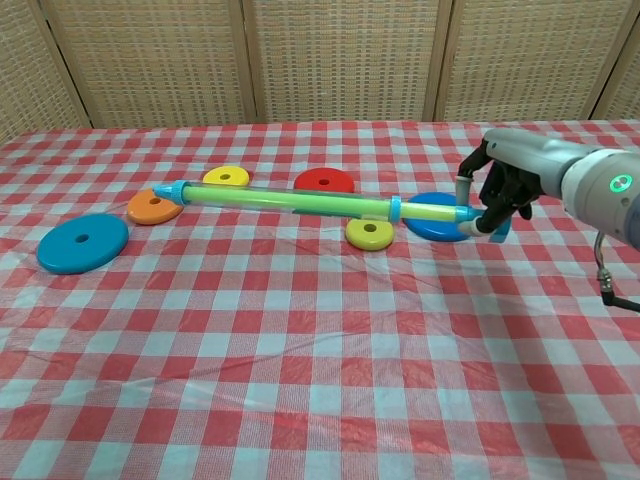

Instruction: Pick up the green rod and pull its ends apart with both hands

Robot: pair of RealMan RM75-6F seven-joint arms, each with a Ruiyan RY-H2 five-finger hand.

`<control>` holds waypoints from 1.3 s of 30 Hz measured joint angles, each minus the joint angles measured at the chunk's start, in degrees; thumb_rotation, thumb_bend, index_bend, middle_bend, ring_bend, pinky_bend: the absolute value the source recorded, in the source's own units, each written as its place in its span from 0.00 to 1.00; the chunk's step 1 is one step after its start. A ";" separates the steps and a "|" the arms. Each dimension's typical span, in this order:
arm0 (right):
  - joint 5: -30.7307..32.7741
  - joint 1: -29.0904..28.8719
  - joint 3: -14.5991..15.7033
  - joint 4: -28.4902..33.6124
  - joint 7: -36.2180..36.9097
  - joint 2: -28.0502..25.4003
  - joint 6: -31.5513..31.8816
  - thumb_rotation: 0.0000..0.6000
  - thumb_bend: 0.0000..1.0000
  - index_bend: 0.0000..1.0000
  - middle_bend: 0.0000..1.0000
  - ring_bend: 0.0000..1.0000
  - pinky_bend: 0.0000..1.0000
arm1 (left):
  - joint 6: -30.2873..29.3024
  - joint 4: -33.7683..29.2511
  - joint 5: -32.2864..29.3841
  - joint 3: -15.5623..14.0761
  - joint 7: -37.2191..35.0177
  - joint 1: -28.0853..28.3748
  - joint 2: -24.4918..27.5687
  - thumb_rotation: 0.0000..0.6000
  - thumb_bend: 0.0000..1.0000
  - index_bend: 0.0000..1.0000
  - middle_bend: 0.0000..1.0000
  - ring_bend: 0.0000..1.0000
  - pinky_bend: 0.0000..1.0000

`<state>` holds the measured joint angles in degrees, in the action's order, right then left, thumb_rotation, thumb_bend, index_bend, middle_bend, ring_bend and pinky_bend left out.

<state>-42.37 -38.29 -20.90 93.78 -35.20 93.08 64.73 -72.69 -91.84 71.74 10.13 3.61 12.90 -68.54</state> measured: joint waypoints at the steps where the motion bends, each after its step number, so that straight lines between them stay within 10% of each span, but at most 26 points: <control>1: 0.36 -0.28 -0.13 0.17 -0.17 -0.21 -0.03 1.00 0.53 0.79 1.00 0.97 0.71 | 0.66 -0.36 -0.65 0.85 0.32 0.88 0.26 1.00 0.12 0.12 0.00 0.00 0.00; 19: 5.27 -4.39 -0.49 3.04 -2.44 -3.68 1.11 1.00 0.53 0.79 1.00 0.97 0.71 | 21.93 4.31 -16.53 9.69 2.80 20.20 -2.27 1.00 0.21 0.33 0.00 0.00 0.00; 39: 6.82 -5.95 1.24 5.09 -0.67 -5.97 1.75 1.00 0.53 0.79 1.00 0.97 0.71 | 28.76 3.53 -21.76 9.10 5.27 29.98 -2.63 1.00 0.21 0.39 0.00 0.00 0.00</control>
<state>-35.55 -44.24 -19.67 98.87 -35.87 87.11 66.48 -43.94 -88.30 49.99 19.23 8.88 42.89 -71.16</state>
